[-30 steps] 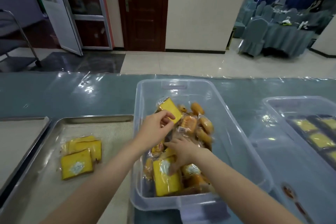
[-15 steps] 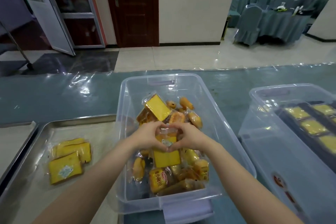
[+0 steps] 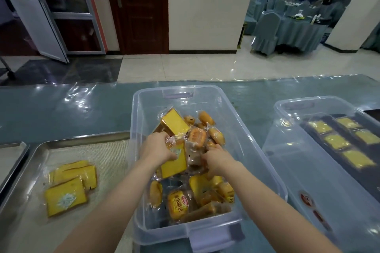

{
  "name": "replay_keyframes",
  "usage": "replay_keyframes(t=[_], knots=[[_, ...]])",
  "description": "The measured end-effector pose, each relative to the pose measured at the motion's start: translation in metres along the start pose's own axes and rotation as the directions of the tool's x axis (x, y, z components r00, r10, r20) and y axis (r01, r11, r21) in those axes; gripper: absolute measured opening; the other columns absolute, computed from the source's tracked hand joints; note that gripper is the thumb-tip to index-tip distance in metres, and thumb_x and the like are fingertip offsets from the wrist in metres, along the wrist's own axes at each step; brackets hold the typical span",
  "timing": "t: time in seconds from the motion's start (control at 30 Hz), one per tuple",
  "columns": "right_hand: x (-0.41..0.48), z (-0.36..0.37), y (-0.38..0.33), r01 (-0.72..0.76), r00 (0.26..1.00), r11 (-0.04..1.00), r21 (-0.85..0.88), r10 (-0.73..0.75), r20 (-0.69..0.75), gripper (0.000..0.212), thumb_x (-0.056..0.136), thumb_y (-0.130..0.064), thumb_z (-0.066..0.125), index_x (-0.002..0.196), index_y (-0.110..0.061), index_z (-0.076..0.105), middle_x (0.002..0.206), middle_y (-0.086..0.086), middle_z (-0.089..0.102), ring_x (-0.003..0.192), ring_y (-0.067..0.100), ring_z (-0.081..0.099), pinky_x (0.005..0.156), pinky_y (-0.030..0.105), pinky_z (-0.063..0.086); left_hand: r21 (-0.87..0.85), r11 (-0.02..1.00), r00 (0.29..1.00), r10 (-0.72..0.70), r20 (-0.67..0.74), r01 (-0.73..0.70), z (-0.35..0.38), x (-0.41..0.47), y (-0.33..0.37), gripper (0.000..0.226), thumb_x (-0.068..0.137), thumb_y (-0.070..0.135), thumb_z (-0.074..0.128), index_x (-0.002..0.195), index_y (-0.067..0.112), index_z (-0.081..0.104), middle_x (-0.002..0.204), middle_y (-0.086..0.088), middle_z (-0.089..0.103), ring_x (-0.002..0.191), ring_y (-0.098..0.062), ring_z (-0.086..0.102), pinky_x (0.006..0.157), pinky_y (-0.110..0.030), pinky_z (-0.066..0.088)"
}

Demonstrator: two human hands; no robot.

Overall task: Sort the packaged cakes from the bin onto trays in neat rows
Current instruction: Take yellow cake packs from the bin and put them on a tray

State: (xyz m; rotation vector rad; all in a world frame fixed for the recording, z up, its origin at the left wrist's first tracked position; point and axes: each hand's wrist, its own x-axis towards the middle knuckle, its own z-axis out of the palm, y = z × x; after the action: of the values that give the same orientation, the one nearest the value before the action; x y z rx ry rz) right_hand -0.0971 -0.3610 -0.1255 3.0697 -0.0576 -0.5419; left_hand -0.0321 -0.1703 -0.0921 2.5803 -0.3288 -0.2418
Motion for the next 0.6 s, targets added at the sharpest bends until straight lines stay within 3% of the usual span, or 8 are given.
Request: replay_keyframes(t=[0.07,0.13,0.2,0.27,0.33,0.4,0.5,0.6], knots=[[-0.001,-0.001,0.003,0.025,1.0,0.996,0.084,-0.024,-0.007,0.04,0.072,-0.03,0.079,0.108,-0.024,0.064,0.113,0.0,0.054,0.106,0.022,0.048,0.087,0.033,0.047,-0.028,1.0,1.0,-0.005,0.0,0.005,-0.001,-0.001,0.0,0.052,0.063,0.033,0.088,0.105,0.021,0.06,0.099,0.002,0.064,0.088,-0.017,0.061,0.074,-0.035,0.056],[-0.008,-0.011,0.01,0.032,0.998,0.949,0.315,-0.013,-0.06,0.028,0.07,-0.02,0.081,0.09,-0.026,0.062,0.099,-0.004,0.059,0.091,0.017,0.056,0.071,0.025,0.048,-0.092,0.995,1.0,-0.024,-0.017,0.023,-0.003,-0.003,0.001,0.057,0.067,0.034,0.086,0.115,0.019,0.059,0.107,0.001,0.065,0.093,-0.019,0.062,0.073,-0.029,0.052],[-0.02,-0.025,0.02,0.053,0.985,0.806,0.589,0.056,-0.165,0.027,0.069,-0.014,0.082,0.08,-0.025,0.06,0.088,-0.007,0.061,0.083,0.014,0.058,0.067,0.02,0.046,-0.189,0.982,0.998,-0.041,-0.051,0.031,-0.007,-0.006,0.002,0.065,0.072,0.037,0.082,0.128,0.017,0.055,0.123,-0.001,0.062,0.107,-0.022,0.06,0.075,-0.026,0.046],[-0.034,-0.039,0.024,0.154,0.951,0.591,0.792,0.128,-0.28,0.027,0.068,-0.014,0.085,0.08,-0.022,0.063,0.092,-0.005,0.066,0.091,0.015,0.061,0.076,0.022,0.049,-0.334,0.942,0.999,-0.034,-0.039,0.019,-0.014,-0.009,0.003,0.059,0.078,0.04,0.077,0.128,0.017,0.055,0.125,0.002,0.059,0.112,-0.02,0.058,0.078,-0.026,0.045],[-0.043,-0.053,0.017,0.243,0.918,0.473,0.847,0.17,-0.358,0.028,0.067,-0.017,0.086,0.085,-0.023,0.065,0.104,-0.005,0.066,0.101,0.013,0.06,0.086,0.023,0.048,-0.527,0.85,1.0,-0.002,0.027,0.016,-0.022,-0.013,0.004,0.04,0.083,0.044,0.071,0.114,0.021,0.059,0.116,0.006,0.061,0.109,-0.018,0.058,0.085,-0.031,0.05],[-0.043,-0.068,0.003,0.279,0.902,0.475,0.835,0.168,-0.397,0.031,0.069,-0.02,0.085,0.091,-0.027,0.065,0.11,-0.008,0.062,0.106,0.009,0.056,0.087,0.018,0.044,-0.705,0.708,0.997,0.023,0.075,0.037,-0.032,-0.021,0.007,0.035,0.085,0.051,0.063,0.107,0.024,0.06,0.109,0.003,0.065,0.103,-0.019,0.062,0.091,-0.043,0.053],[-0.04,-0.094,-0.029,0.374,0.88,0.389,0.842,0.138,-0.455,0.046,0.074,-0.019,0.082,0.112,-0.032,0.059,0.122,-0.01,0.058,0.112,0.007,0.055,0.084,0.017,0.049,-0.889,0.452,0.992,0.047,0.113,0.08,-0.058,-0.035,0.007,0.044,0.093,0.059,0.041,0.109,0.025,0.065,0.103,0.001,0.072,0.098,-0.019,0.068,0.088,-0.045,0.054],[-0.036,-0.119,-0.073,0.451,0.851,0.356,0.819,0.105,-0.514,0.054,0.078,-0.024,0.078,0.124,-0.037,0.054,0.129,-0.012,0.054,0.116,0.009,0.052,0.089,0.027,0.051,-0.918,0.394,0.994,0.105,-0.01,-0.051,-0.093,-0.048,-0.013,0.058,0.079,0.071,0.053,0.113,0.025,0.061,0.111,0.002,0.07,0.103,-0.017,0.067,0.088,-0.04,0.052]])
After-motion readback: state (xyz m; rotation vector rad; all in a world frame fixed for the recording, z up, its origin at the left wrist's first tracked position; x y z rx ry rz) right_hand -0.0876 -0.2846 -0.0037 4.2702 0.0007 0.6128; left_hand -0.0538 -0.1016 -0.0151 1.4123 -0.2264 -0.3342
